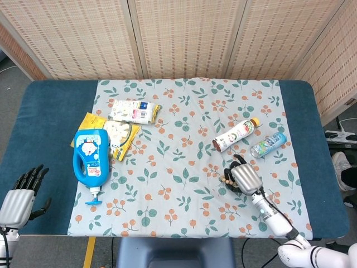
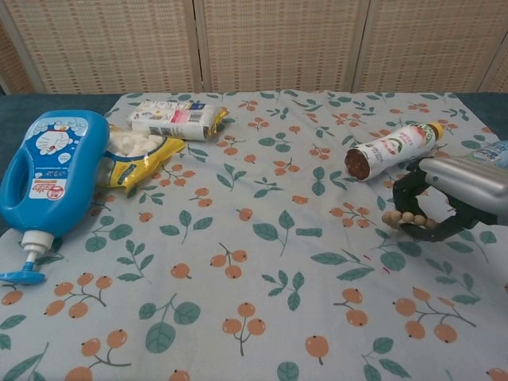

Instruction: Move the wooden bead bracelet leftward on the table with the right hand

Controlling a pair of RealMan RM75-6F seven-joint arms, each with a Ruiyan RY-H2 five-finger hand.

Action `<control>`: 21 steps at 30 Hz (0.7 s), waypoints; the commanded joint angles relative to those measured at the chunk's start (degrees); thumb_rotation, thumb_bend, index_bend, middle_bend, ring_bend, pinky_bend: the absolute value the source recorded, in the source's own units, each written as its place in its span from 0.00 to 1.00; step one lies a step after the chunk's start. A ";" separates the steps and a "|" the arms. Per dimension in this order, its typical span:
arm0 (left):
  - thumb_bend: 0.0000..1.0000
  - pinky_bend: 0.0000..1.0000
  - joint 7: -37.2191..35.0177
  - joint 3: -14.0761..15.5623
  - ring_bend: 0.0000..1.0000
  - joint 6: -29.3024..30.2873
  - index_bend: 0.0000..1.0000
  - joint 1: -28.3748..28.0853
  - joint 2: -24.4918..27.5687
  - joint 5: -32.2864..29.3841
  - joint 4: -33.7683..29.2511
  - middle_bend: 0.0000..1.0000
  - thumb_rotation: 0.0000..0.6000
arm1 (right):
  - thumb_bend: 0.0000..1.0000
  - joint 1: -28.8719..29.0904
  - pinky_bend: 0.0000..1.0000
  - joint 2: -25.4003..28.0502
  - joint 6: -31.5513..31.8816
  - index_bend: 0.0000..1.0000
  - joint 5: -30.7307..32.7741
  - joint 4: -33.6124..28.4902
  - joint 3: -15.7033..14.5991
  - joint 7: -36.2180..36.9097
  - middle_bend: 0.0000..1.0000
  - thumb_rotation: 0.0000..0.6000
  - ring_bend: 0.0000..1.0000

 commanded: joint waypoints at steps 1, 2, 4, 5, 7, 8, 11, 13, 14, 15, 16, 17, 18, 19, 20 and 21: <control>0.42 0.13 0.11 0.00 0.00 -0.07 0.00 -0.02 -0.06 0.01 0.04 0.00 1.00 | 0.78 0.96 0.14 7.55 -11.52 0.83 11.16 -15.53 4.71 23.42 0.69 1.00 0.35; 0.42 0.13 0.17 0.00 0.00 -0.11 0.00 -0.02 -0.09 0.00 0.04 0.00 1.00 | 0.78 1.49 0.14 9.87 -15.82 0.83 14.23 -19.07 6.38 30.56 0.69 1.00 0.35; 0.42 0.13 0.24 0.02 0.00 -0.14 0.00 -0.03 -0.11 0.05 0.00 0.00 1.00 | 0.78 2.18 0.14 13.10 -22.50 0.83 18.33 -23.12 9.39 41.60 0.70 1.00 0.35; 0.42 0.13 0.30 0.04 0.00 -0.14 0.00 -0.01 -0.14 0.07 -0.01 0.00 1.00 | 0.78 2.45 0.14 14.86 -27.02 0.83 20.57 -24.89 11.68 49.02 0.70 1.00 0.35; 0.42 0.13 0.36 0.00 0.00 -0.26 0.00 -0.07 -0.14 0.02 -0.04 0.00 1.00 | 0.79 2.16 0.15 16.61 -33.57 0.83 22.90 -26.58 15.59 60.11 0.70 1.00 0.35; 0.42 0.13 0.39 0.00 0.00 -0.27 0.00 -0.05 -0.13 0.00 -0.07 0.00 1.00 | 0.79 1.48 0.15 17.14 -37.91 0.83 23.43 -27.06 18.33 66.88 0.70 1.00 0.35; 0.42 0.13 0.48 -0.08 0.00 -0.45 0.00 -0.13 -0.18 -0.14 -0.04 0.00 1.00 | 0.80 -1.51 0.15 16.24 -44.80 0.82 21.61 -26.94 24.00 77.04 0.70 1.00 0.35; 0.42 0.13 0.48 -0.07 0.00 -0.55 0.00 -0.14 -0.18 -0.19 -0.06 0.00 1.00 | 0.82 -4.98 0.16 14.40 -47.16 0.81 18.16 -27.23 27.18 81.15 0.70 1.00 0.35; 0.42 0.13 0.50 -0.06 0.00 -0.61 0.00 -0.13 -0.20 -0.23 -0.03 0.00 1.00 | 0.84 -7.10 0.19 13.18 -47.64 0.80 15.83 -27.57 28.65 82.88 0.70 1.00 0.36; 0.42 0.13 0.54 -0.05 0.00 -0.68 0.00 -0.13 -0.20 -0.29 -0.02 0.00 1.00 | 0.85 -8.52 0.21 12.39 -48.04 0.79 14.06 -27.83 29.45 84.05 0.70 1.00 0.36; 0.42 0.13 0.55 -0.03 0.00 -0.78 0.00 -0.14 -0.19 -0.34 -0.01 0.00 1.00 | 0.85 -9.87 0.23 11.70 -48.37 0.79 12.24 -28.15 29.92 85.03 0.70 1.00 0.37; 0.42 0.14 0.58 -0.04 0.00 -0.88 0.00 -0.16 -0.20 -0.40 0.03 0.00 1.00 | 0.85 -11.47 0.24 10.90 -48.56 0.78 9.83 -28.64 30.26 86.23 0.70 1.00 0.37; 0.43 0.14 0.62 -0.05 0.00 -0.95 0.00 -0.20 -0.23 -0.42 0.07 0.00 1.00 | 0.85 -12.64 0.24 10.26 -48.32 0.77 8.16 -29.09 30.44 87.40 0.70 1.00 0.37; 0.43 0.14 0.64 -0.05 0.00 -1.03 0.00 -0.24 -0.26 -0.43 0.10 0.00 1.00 | 0.85 -13.63 0.25 9.70 -47.97 0.75 6.46 -29.47 30.48 88.72 0.70 1.00 0.37; 0.43 0.14 0.61 -0.01 0.00 -1.15 0.00 -0.27 -0.27 -0.43 0.11 0.00 1.00 | 0.85 -14.51 0.25 9.16 -47.55 0.74 3.95 -29.81 30.26 90.56 0.70 1.00 0.37; 0.43 0.14 0.58 0.00 0.00 -1.22 0.00 -0.30 -0.25 -0.41 0.10 0.00 1.00 | 0.85 -14.91 0.25 8.85 -47.00 0.71 1.96 -29.96 29.89 92.11 0.70 1.00 0.37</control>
